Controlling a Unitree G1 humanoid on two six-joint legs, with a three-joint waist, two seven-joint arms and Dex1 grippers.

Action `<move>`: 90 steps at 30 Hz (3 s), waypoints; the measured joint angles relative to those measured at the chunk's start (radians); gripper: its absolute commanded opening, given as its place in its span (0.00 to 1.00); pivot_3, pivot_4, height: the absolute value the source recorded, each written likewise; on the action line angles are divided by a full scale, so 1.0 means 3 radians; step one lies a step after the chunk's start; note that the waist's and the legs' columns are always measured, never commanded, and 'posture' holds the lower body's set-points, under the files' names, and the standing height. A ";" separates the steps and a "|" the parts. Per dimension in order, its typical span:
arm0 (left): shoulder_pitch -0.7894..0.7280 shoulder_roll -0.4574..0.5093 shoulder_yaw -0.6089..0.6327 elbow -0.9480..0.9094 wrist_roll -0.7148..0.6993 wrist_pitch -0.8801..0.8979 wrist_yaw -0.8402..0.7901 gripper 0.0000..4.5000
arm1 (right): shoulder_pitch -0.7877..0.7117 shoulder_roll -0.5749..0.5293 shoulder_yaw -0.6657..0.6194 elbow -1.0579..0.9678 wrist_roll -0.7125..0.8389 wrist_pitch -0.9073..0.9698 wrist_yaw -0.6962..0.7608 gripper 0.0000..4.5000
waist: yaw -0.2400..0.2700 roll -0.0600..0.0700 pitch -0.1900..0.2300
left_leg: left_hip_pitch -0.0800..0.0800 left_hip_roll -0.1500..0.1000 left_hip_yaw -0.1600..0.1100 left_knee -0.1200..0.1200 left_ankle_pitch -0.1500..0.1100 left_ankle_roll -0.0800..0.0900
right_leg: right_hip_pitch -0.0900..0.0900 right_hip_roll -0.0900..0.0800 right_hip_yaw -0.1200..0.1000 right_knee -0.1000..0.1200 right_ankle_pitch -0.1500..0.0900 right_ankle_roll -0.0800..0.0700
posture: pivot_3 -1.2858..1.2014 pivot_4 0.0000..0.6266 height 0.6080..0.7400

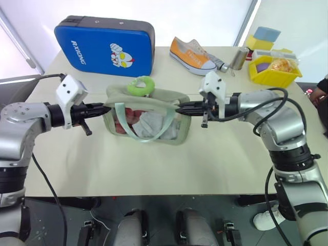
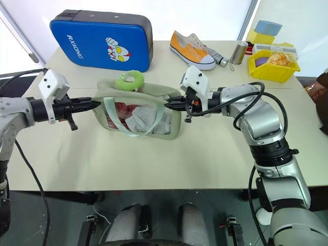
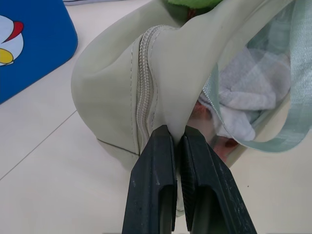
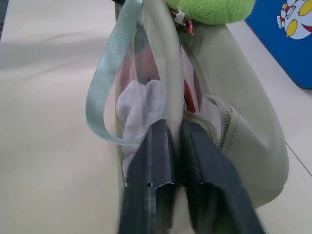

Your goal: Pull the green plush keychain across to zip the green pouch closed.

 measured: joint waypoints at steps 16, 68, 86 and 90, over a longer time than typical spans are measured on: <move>0.0045 0.0019 0.0008 -0.0114 -0.0014 0.0035 0.0011 0.00 | -0.1124 0.0917 -0.0370 0.1194 0.0349 0.0348 -0.0439 0.66 | 0.0008 0.0001 0.0000 | -0.0004 -0.0004 0.0000 -0.0001 -0.0001 0.0002 | 0.0000 -0.0005 -0.0001 0.0000 0.0000 0.0000 | 0.52 0.24 1.00; 0.0208 -0.0128 0.0079 -0.0385 -0.0116 0.0219 0.0327 0.00 | 0.0992 0.0401 -0.0668 -0.0032 -0.0181 0.1014 -0.1595 0.01 | 0.0015 0.0002 -0.0004 | 0.0000 -0.0004 -0.0002 -0.0002 -0.0002 0.0003 | 0.0006 -0.0005 -0.0001 -0.0004 0.0000 -0.0001 | 0.52 0.24 1.00; 0.0205 0.0067 0.0270 -0.0093 -0.0269 0.0358 0.0263 0.99 | 0.0220 -0.0668 -0.0596 0.0296 0.0149 0.0744 -0.0431 0.99 | 0.0011 0.0002 0.0002 | -0.0004 -0.0003 -0.0002 -0.0004 -0.0003 0.0005 | -0.0001 -0.0004 -0.0001 -0.0008 0.0000 -0.0001 | 0.52 0.24 1.00; -0.0038 0.0327 0.0415 0.0202 -0.0312 0.0391 0.0141 0.99 | 0.0009 -0.0987 -0.0686 0.0302 0.0427 0.0755 0.0110 0.99 | 0.0005 0.0002 0.0002 | -0.0003 -0.0002 -0.0002 -0.0006 -0.0014 0.0023 | 0.0000 -0.0004 -0.0002 -0.0010 0.0000 -0.0001 | 0.52 0.24 1.00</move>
